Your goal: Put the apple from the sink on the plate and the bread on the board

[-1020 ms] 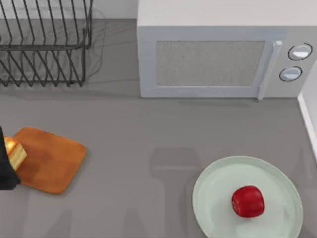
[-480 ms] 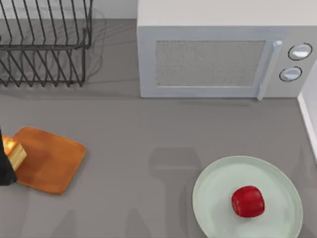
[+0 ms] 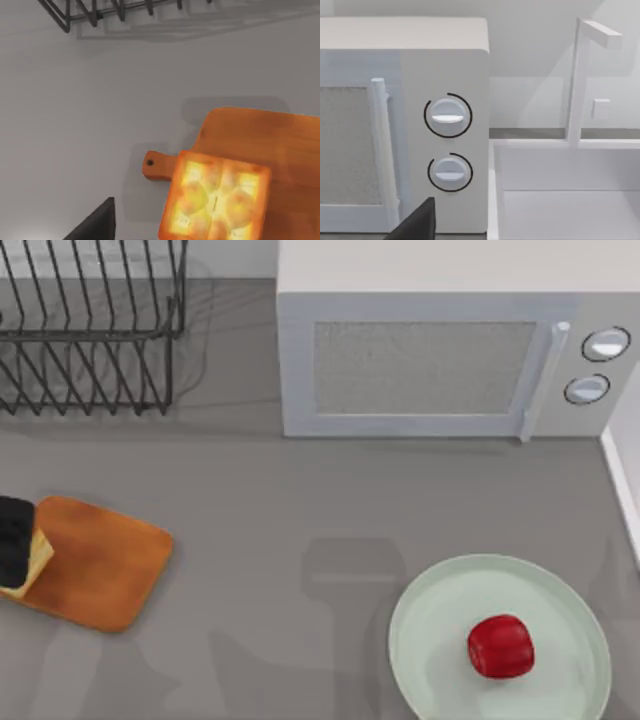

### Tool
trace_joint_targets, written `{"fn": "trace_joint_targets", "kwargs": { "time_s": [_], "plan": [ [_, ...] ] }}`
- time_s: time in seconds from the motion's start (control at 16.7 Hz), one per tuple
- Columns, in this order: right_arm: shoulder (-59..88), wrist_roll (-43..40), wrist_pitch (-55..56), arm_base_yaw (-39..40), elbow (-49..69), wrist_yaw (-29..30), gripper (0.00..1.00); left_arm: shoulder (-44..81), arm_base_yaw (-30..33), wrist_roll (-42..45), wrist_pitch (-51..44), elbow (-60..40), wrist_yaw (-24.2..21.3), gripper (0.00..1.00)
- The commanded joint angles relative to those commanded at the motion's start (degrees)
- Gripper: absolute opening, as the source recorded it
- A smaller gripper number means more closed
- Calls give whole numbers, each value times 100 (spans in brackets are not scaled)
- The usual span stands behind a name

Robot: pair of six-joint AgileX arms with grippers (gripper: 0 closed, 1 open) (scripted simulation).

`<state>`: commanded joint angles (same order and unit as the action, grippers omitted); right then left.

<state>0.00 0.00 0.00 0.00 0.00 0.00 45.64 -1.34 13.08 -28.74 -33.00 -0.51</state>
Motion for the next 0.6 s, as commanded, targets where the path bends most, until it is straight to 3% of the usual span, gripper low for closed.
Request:
{"fn": "trace_joint_targets", "kwargs": {
  "time_s": [0.3, 0.6],
  "plan": [
    [0, 0, 0, 0, 0, 0, 100, 2880, -91, 704, -1678, -1746, -28, 100],
    [0, 0, 0, 0, 0, 0, 100, 4654, -165, 1225, -2799, -3119, -27, 100]
  ]
}}
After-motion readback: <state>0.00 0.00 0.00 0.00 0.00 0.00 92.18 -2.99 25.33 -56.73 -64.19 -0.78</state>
